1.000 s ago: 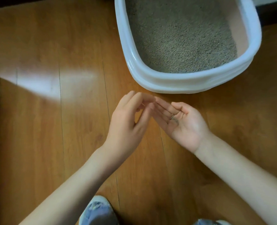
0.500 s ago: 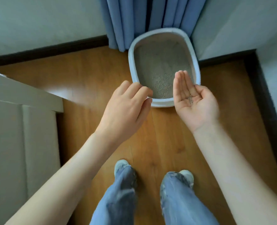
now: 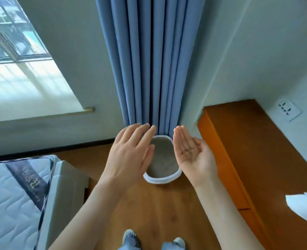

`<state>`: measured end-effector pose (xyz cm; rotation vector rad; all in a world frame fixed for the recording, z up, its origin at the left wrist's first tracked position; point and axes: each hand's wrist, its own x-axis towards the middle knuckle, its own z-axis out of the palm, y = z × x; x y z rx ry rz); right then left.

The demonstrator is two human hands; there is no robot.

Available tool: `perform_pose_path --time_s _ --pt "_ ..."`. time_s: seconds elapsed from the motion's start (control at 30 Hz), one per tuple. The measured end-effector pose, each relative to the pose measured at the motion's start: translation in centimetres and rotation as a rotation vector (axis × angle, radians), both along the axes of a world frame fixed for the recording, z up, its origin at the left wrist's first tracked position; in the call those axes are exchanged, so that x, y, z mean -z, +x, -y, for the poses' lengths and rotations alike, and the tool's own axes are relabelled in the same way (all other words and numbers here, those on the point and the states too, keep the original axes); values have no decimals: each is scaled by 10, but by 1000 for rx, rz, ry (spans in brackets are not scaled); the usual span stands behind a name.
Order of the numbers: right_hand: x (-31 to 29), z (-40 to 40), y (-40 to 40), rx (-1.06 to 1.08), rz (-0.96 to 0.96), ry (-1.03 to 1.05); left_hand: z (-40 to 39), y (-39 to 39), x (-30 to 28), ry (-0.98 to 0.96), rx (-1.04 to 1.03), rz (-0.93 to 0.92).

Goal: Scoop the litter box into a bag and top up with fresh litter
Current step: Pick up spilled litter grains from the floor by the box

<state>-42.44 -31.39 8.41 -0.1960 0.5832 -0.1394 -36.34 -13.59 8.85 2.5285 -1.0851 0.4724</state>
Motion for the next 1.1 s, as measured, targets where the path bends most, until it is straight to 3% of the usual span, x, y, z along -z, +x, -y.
perform_pose_path --time_s 0.13,0.3,0.5,0.7,0.9,1.1 --pt "-21 12 -33 9 15 -51 9 -23 -17 -29 25 18" --pt "-10 9 -82 163 -66 -22 14 -49 19 -6 191 -94" --pt "7 -36 -150 546 -74 89 -10 -67 48 159 542 -178" --pt "2 -119 -220 953 -36 166 -23 -94 38 164 982 -112" --pt "-10 -192 -332 1351 32 153 -7 -188 20 236 1331 -80" --pt "-11 -256 -472 1696 113 189 -5 -343 7 265 1622 -35"
